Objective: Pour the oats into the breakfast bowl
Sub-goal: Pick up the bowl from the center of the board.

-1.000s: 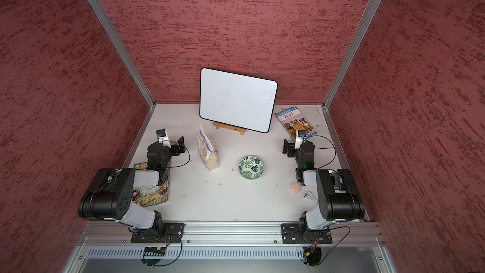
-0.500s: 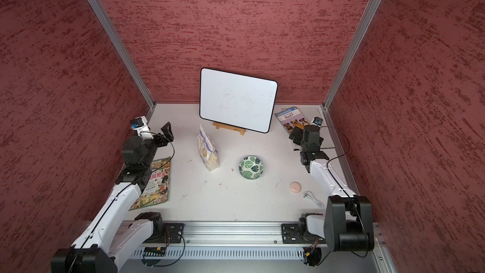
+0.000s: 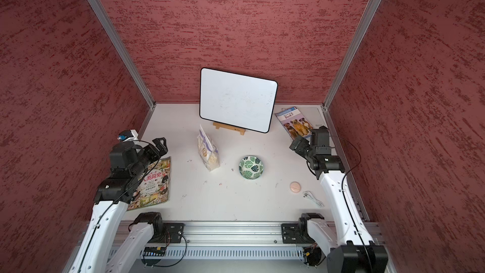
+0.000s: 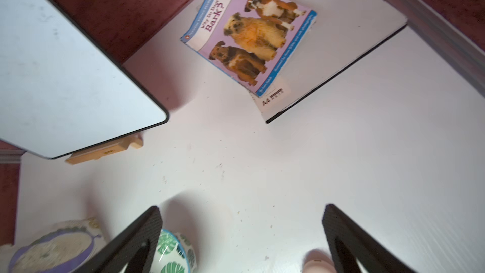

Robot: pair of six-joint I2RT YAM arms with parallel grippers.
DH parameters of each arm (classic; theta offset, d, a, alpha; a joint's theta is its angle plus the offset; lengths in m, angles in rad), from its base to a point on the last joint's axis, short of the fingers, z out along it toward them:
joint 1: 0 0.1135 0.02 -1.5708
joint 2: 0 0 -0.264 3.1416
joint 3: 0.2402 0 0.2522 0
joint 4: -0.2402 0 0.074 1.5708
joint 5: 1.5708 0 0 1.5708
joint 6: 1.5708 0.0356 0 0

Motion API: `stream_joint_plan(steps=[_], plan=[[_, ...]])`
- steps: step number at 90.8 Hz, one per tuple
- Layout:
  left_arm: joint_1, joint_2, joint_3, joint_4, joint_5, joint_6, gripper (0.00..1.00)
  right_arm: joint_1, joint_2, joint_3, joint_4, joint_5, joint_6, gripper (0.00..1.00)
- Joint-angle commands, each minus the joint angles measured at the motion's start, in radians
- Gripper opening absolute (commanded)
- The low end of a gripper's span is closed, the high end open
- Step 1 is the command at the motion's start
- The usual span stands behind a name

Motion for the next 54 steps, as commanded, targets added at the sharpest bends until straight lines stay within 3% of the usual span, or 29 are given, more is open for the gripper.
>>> stream_joint_plan(steps=[1, 15, 31, 54], plan=[[-0.006, 0.002, 0.035, -0.113, 0.017, -0.038, 1.00, 0.032, -0.042, 0.005, -0.111, -0.210, -0.058, 0.99], [-0.007, -0.002, 0.013, -0.087, 0.082, -0.063, 1.00, 0.165, 0.025, -0.017, -0.172, -0.226, -0.060, 0.96], [-0.006, 0.005, 0.019, -0.108, 0.070, -0.086, 1.00, 0.365, 0.114, -0.023, -0.154, -0.083, -0.010, 0.82], [-0.005, 0.001, 0.012, -0.103, 0.056, -0.093, 1.00, 0.536, 0.331, 0.007, -0.108, 0.072, 0.011, 0.63]])
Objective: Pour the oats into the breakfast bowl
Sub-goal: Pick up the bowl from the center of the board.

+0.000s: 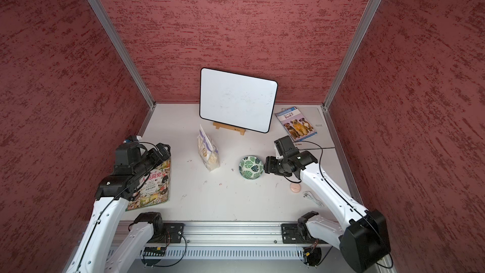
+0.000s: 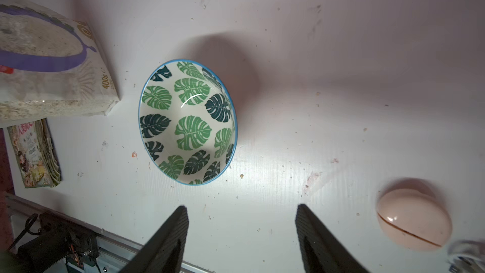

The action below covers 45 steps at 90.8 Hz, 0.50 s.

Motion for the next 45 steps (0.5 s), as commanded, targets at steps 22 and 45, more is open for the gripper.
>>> stream_joint_plan(steps=[22, 45], plan=[[-0.002, -0.005, 0.003, 0.002, -0.016, -0.014, 1.00, 0.110, 0.246, 0.086, 0.117, 0.138, 0.019, 0.57], [-0.003, -0.004, 0.001, 0.000, -0.021, -0.017, 1.00, 0.116, 0.355, 0.132, 0.171, 0.198, 0.038, 0.45]])
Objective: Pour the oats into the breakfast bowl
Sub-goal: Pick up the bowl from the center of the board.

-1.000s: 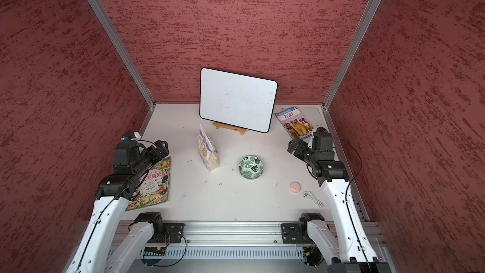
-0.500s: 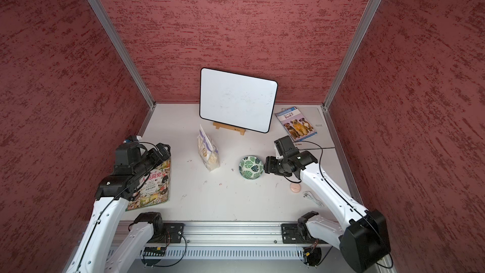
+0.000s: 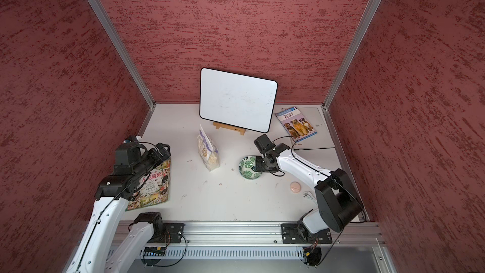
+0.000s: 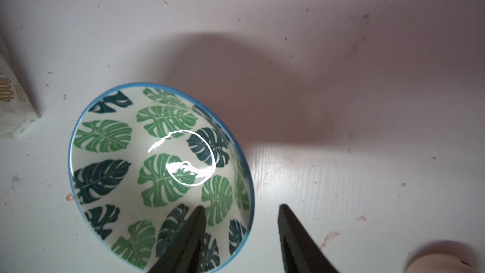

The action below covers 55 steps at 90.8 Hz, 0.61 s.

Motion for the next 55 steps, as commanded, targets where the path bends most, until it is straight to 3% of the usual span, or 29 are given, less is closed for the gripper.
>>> stream_joint_plan(steps=[1, 19, 55], plan=[[-0.003, -0.004, 0.001, 0.001, -0.018, -0.006, 1.00, 0.009, 0.046, 0.039, 0.053, 0.059, 0.019, 0.45], [-0.002, -0.006, -0.001, 0.003, -0.012, -0.005, 1.00, 0.008, 0.116, 0.073, 0.079, 0.062, 0.028, 0.40], [-0.002, -0.007, -0.004, 0.009, 0.001, -0.009, 1.00, 0.043, 0.100, 0.052, 0.067, 0.055, 0.060, 0.13]])
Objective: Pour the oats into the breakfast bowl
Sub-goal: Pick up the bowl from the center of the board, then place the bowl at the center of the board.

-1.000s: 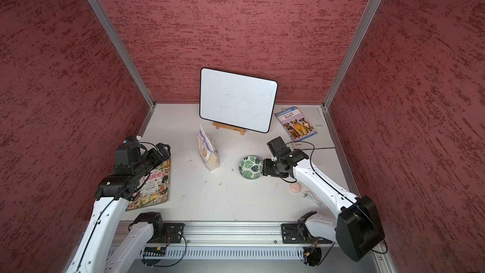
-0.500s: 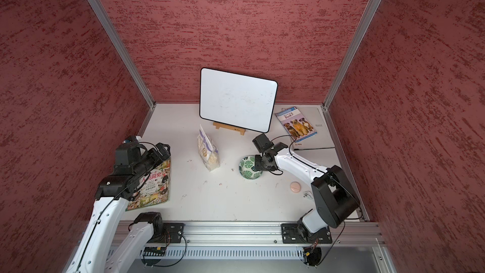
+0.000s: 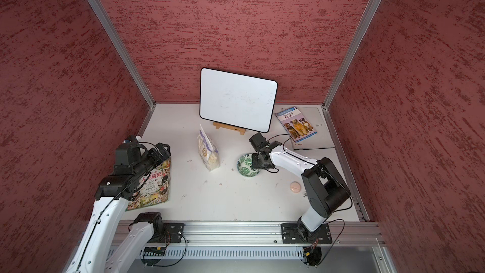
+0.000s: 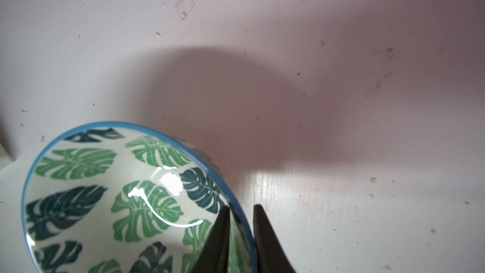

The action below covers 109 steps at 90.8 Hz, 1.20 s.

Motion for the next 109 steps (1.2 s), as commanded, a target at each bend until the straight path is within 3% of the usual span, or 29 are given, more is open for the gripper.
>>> stream_joint_plan(steps=[1, 15, 60, 96, 109], plan=[[-0.002, -0.006, -0.004, 0.008, -0.001, -0.002, 1.00, 0.029, -0.024, 0.005, 0.001, 0.022, 0.019, 0.13], [-0.002, -0.006, -0.004, 0.010, 0.000, -0.002, 1.00, 0.076, -0.028, 0.020, -0.033, 0.043, 0.041, 0.00], [-0.001, -0.001, -0.010, 0.016, 0.004, -0.006, 1.00, 0.334, 0.029, 0.078, 0.027, 0.016, 0.198, 0.00], [-0.002, 0.004, -0.012, 0.018, 0.006, -0.005, 1.00, 0.390, 0.165, 0.164, 0.101, -0.043, 0.229, 0.00], [-0.003, 0.002, -0.012, 0.019, 0.005, -0.005, 1.00, 0.398, 0.163, 0.153, 0.092, -0.034, 0.233, 0.22]])
